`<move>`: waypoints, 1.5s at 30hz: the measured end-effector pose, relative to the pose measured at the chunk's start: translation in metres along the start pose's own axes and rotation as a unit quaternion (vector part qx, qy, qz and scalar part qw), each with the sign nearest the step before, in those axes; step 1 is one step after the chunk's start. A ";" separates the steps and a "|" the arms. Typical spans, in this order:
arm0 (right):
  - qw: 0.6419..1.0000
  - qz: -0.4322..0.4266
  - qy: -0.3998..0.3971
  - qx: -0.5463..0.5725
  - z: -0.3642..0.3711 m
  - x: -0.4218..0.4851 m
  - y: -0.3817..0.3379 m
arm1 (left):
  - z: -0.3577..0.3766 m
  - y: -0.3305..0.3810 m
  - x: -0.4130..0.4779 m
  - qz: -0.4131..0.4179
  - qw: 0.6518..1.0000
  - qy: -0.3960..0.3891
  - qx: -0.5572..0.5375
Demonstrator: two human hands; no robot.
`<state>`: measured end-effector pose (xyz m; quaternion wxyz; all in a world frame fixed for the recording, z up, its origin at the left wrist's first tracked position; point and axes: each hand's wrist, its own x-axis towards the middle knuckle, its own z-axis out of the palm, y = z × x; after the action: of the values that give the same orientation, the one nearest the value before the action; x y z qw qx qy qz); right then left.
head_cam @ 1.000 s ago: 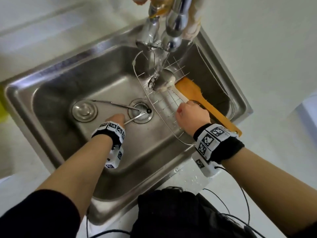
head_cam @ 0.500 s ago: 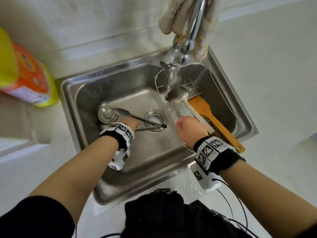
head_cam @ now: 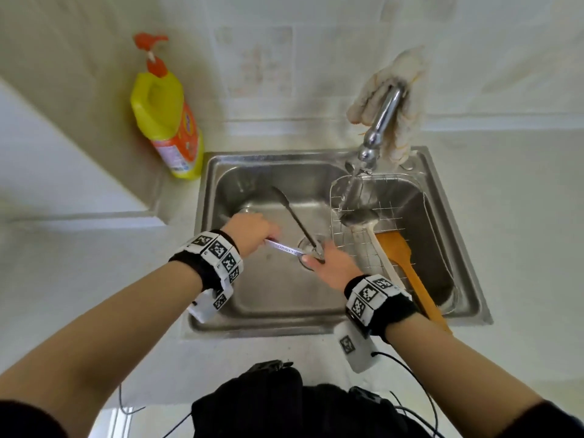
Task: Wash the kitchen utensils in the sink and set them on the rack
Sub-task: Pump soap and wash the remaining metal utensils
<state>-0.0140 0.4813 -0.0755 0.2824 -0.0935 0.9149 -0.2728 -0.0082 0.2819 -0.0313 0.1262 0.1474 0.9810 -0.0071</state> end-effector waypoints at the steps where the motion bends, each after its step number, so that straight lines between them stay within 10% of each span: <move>1: 1.000 -0.001 -0.020 0.023 0.002 0.000 0.001 | 0.003 -0.002 -0.001 0.013 1.000 0.015 0.012; 10: 0.960 -0.013 -0.021 0.280 0.000 -0.010 -0.022 | 0.014 -0.003 -0.011 0.055 0.990 0.131 -0.016; 15: 0.967 0.002 0.038 0.250 -0.004 -0.006 -0.035 | 0.030 0.014 -0.009 -0.126 0.955 0.222 -0.153; 20: 0.974 -0.008 0.075 0.213 -0.006 -0.009 -0.044 | 0.036 0.041 0.002 -0.284 0.859 0.183 -0.385; 25: 0.964 -0.021 0.093 0.247 -0.019 -0.005 -0.043 | 0.016 0.058 0.018 -0.222 0.659 -0.022 -0.718; 29: 0.976 -0.064 0.088 0.189 -0.015 -0.007 -0.038 | 0.011 0.060 0.023 -0.278 0.559 0.004 -0.781; 40: 0.936 -0.002 0.011 0.351 -0.011 0.007 -0.039 | 0.034 0.053 0.014 -0.315 0.580 0.013 -0.751; 45: 0.976 -0.084 0.127 0.153 -0.024 0.005 -0.044 | 0.034 0.056 0.016 -0.288 0.482 -0.063 -0.825</move>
<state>-0.0308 0.4538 -0.0373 0.1507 -0.0903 0.8796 -0.4421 0.0018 0.3383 -0.0665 0.2423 -0.3159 0.5128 0.7606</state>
